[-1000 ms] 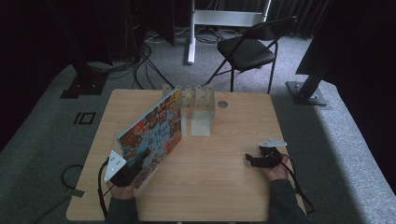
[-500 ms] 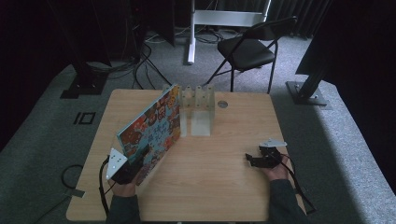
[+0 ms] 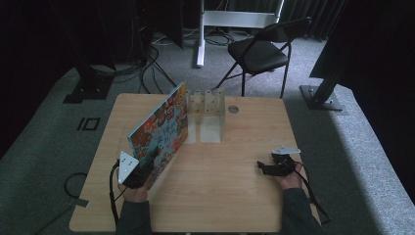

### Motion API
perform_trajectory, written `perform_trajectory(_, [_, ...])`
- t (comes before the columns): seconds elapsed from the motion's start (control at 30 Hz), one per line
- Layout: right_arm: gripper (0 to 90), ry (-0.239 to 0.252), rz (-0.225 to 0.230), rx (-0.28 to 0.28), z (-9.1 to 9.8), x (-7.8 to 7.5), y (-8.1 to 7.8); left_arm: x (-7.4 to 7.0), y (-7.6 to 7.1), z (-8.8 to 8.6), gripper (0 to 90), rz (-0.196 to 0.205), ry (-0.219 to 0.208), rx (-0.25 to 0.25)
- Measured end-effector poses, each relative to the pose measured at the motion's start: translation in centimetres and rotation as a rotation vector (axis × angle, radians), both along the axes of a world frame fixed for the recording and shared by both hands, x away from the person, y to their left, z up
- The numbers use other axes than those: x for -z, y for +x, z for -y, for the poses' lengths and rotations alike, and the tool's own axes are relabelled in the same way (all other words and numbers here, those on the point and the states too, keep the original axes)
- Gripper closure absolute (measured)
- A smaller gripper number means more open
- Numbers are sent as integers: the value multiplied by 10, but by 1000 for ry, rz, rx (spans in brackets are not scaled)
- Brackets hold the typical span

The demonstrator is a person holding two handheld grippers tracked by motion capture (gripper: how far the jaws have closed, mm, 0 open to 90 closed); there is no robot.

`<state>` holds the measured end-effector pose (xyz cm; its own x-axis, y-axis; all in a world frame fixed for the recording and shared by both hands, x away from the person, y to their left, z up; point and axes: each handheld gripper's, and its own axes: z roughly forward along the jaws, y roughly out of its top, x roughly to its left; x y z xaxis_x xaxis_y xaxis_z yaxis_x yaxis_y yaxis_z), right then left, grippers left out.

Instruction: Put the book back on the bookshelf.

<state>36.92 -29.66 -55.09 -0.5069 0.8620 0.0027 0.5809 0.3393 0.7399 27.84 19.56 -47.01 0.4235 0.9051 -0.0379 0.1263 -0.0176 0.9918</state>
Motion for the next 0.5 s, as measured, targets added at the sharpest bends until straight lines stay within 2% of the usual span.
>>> perform_trajectory(0.5, [212,1,-1,0,0,0,0,1,13,20,811,3,21,-34])
